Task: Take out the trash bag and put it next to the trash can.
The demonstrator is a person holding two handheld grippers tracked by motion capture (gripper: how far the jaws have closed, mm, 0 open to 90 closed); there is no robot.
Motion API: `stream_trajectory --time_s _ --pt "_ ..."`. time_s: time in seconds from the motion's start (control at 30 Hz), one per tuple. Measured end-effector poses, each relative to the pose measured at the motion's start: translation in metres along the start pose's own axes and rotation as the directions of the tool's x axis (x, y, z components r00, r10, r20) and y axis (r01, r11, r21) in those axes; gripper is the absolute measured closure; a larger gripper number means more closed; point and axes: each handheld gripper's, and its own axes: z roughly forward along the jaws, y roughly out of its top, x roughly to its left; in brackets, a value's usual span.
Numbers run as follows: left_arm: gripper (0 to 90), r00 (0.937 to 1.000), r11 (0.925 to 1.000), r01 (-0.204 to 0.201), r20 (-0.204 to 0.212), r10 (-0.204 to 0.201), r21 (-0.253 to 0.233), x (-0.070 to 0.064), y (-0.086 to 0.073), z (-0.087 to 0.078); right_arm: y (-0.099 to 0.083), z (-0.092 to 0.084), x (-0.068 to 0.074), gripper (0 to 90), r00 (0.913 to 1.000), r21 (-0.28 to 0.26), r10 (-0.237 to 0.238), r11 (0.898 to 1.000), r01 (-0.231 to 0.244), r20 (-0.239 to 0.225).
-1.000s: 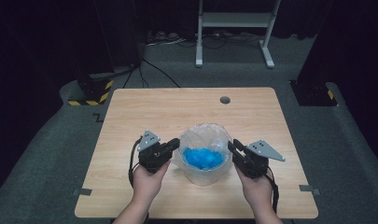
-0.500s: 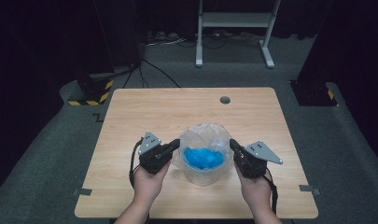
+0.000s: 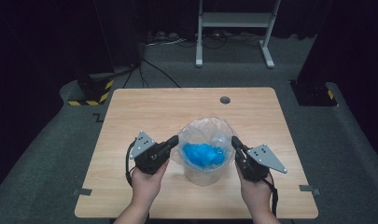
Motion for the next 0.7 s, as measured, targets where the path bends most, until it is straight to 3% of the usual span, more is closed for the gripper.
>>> stream_trajectory --time_s 0.17,0.27,0.37,0.53,0.63,0.7 --pt "89.9 0.9993 0.9979 -0.032 0.02 0.033 -0.057 -0.013 0.012 -0.009 0.007 -0.007 0.003 90.0 1.0 -0.041 -0.006 0.999 0.006 -0.002" --pt "89.9 0.999 0.9983 -0.042 0.017 0.042 -0.042 -0.014 0.01 -0.007 0.01 -0.011 0.005 90.0 0.9999 -0.057 -0.015 0.998 0.015 -0.002" --pt "89.9 0.9997 1.0 -0.003 0.026 0.003 -0.007 -0.008 0.003 -0.001 0.01 -0.011 0.007 90.0 0.9998 -0.059 -0.021 0.998 0.021 -0.005" --pt "89.9 0.9993 0.9998 -0.021 0.03 0.021 -0.004 -0.011 0.003 -0.001 0.017 -0.016 0.026 90.0 0.9975 -0.084 -0.041 0.996 0.036 -0.058" --pt "89.8 0.9989 0.9994 -0.031 0.034 0.03 0.013 -0.013 0.001 -0.003 0.016 -0.012 0.055 90.0 0.9869 -0.082 -0.072 0.995 0.061 -0.144" --pt "89.8 0.999 0.9993 -0.03 0.034 0.03 0.022 -0.013 -0.001 -0.003 0.015 -0.01 0.061 90.0 0.9834 -0.077 -0.081 0.995 0.07 -0.162"
